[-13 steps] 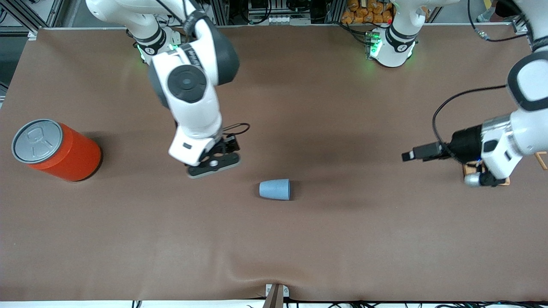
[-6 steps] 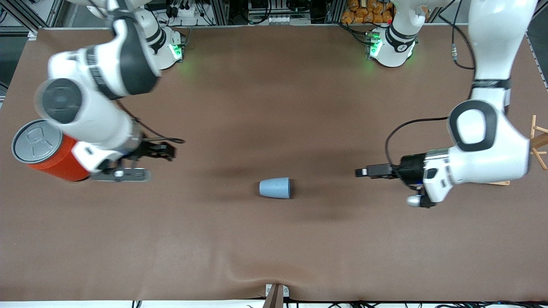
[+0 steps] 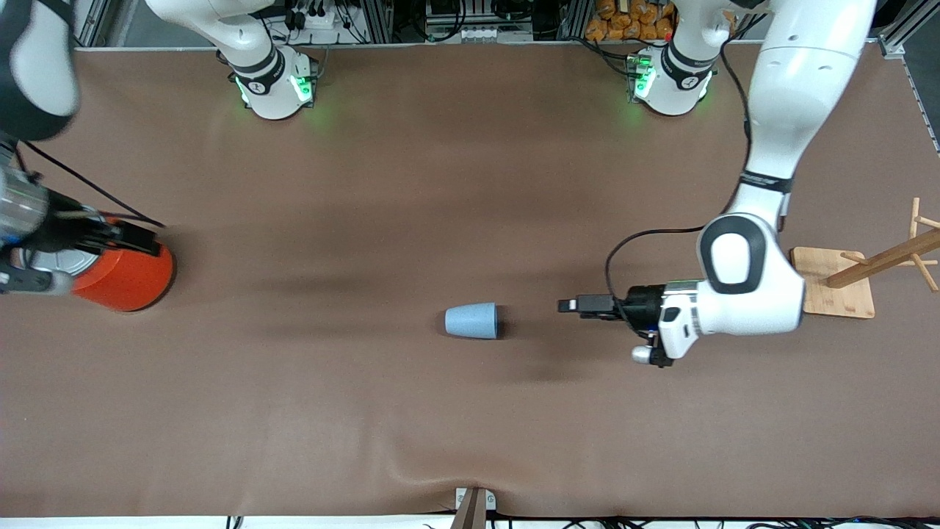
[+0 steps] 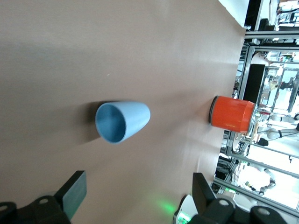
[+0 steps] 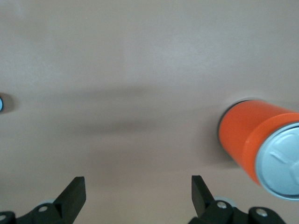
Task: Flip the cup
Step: 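Grasp the blue cup's rim with the left gripper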
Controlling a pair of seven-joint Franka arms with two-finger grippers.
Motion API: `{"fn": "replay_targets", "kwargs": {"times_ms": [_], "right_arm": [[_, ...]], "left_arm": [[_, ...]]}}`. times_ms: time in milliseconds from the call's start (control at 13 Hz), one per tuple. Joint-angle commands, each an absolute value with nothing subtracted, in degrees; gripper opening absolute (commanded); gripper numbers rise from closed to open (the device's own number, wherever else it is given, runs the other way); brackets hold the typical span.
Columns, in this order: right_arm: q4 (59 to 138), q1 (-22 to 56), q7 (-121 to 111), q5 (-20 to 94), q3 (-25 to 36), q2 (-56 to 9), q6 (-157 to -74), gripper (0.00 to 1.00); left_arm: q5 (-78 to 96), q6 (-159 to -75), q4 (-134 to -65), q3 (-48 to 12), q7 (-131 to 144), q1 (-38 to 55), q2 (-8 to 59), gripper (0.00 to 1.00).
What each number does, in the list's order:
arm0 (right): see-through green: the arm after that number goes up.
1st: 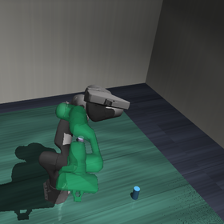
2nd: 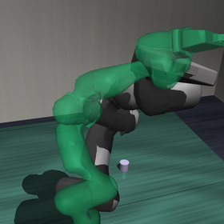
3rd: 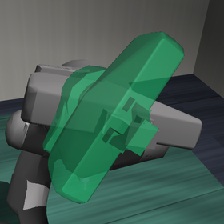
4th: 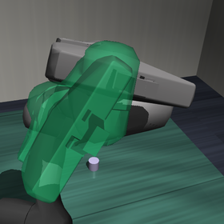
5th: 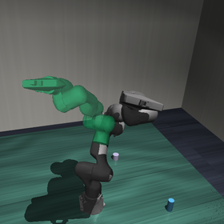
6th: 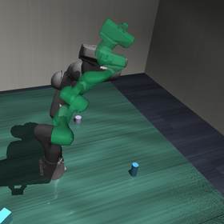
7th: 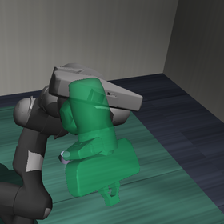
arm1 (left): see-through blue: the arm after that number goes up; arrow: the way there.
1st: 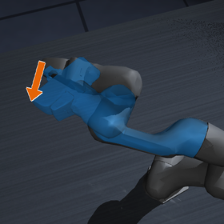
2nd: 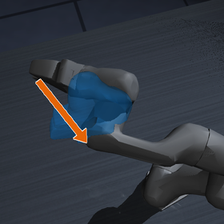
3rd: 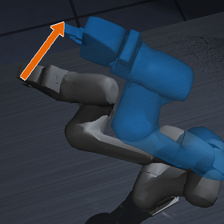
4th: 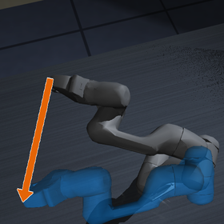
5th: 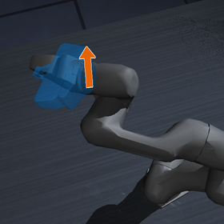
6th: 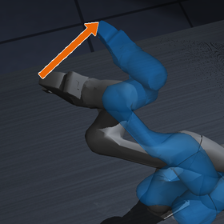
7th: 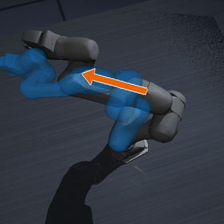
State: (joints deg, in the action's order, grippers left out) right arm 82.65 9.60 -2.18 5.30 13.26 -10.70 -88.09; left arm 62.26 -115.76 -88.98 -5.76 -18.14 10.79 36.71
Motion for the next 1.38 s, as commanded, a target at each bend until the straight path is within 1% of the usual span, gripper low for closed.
{"fn": "replay_targets", "kwargs": {"times_ms": [0, 77, 154, 385, 615, 769, 923, 1154, 1308], "right_arm": [[87.88, 3.45, -5.62, 3.17, 7.06, -4.24, -88.5, 1.0], [88.76, 0.73, -5.62, 2.56, 4.86, -3.0, -88.42, 1.0], [90.25, -0.17, -5.54, 2.37, 4.23, -1.51, -88.42, 1.0], [92.37, -0.44, -5.71, 1.68, 4.48, 1.58, -87.89, 1.0], [92.11, -2.11, -5.45, 0.7, 3.52, 1.93, -86.75, 1.0], [91.32, -1.85, -4.4, 0.53, 3.6, 1.85, -84.39, 1.0], [90.8, -1.76, -2.81, 0.53, 3.52, 1.76, -83.67, 1.0], [88.51, -2.11, -2.64, 0.53, 3.69, 1.41, -81.4, 1.0], [86.41, -1.94, -2.03, 0.7, 3.69, 1.23, -80.25, 1.0]], "left_arm": [[71.84, -117.07, -87.98, -5.71, -27.11, 12.3, 42.17, 1.0], [74.5, -117.07, -87.98, -5.71, -29.77, 12.83, 43.14, 1.0], [75.58, -117.07, -87.89, -5.71, -30.14, 13.7, 43.94, 1.0], [78.83, -117.25, -87.45, -5.71, -30.32, 15.37, 46.58, 1.0], [79.45, -119.18, -86.41, -5.71, -30.23, 16.69, 47.81, 1.0], [80.51, -119.62, -85.7, -5.54, -30.67, 16.87, 48.95, 1.0], [80.59, -120.32, -83.59, -5.54, -30.67, 16.96, 50.53, 1.0], [80.68, -121.29, -81.65, -5.71, -30.41, 18.1, 51.76, 1.0], [82.0, -122.34, -81.56, -5.71, -30.58, 18.98, 51.94, 1.0]]}}
